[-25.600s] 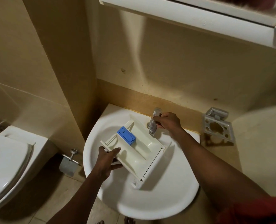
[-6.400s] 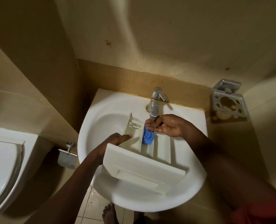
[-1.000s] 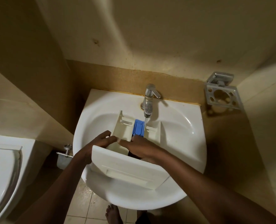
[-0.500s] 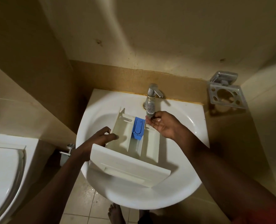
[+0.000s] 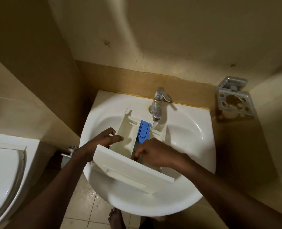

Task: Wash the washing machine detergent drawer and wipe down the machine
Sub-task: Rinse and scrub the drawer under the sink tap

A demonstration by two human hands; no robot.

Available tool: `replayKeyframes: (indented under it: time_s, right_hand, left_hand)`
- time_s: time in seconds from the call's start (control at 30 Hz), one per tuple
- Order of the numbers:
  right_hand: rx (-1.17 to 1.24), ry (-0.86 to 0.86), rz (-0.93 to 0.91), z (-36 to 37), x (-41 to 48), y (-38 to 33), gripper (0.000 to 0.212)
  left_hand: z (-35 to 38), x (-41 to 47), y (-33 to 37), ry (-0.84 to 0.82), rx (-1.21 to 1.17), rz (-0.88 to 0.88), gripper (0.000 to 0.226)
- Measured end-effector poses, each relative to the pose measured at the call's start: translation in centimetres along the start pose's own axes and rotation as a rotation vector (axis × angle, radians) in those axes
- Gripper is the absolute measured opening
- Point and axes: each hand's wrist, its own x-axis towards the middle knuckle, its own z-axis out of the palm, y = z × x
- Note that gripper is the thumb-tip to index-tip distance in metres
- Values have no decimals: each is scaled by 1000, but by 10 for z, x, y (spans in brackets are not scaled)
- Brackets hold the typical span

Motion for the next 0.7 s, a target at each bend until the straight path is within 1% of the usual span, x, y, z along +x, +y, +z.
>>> replayKeyframes:
  time_s: [0.07,0.13,0.17,0.2,0.27,0.3,0.33,0.43,0.53,0.6,0.67,0.7]
  right_hand:
    - [85,152,57,-8,-2,4,43]
    - [195,271,144,-17,-4,10,43]
    - [212,300,173,-21,-5,13,41]
    - [218,313,189,-23,-8,15,39]
    - [253,308,210,-25,-15,20,37]
    - [274,292,224,-26,-18,23,36]
    - [280,283,236,-27,-21,27,35]
    - [258,303,250,-28,-27,41,31]
    - [235,373,272,-31,-29,55,22]
    - [179,468,318,-40,-30,63,15]
    - [153,583,322,-52,-29,65,9]
    - [160,643,315,-59,-26,63,8]
  left_hand:
    - [-7,-3,5,4,86,16,72]
    - [-15,-7,10,8,164,24,84]
    - [-19,-10,14,22,202,21,88]
    - [-23,-13,17,43,228,10,85]
    - [-31,-19,26,126,222,-24,63]
    - [-35,-22,30,158,224,-36,56]
    - [-39,-26,33,179,242,-38,54]
    - [-45,-42,47,218,275,1,55]
    - [-43,-59,66,248,322,59,72]
    - [-40,-64,77,308,393,88,74]
    - [-36,-65,85,381,432,115,69]
    - [-33,-66,88,406,458,130,70]
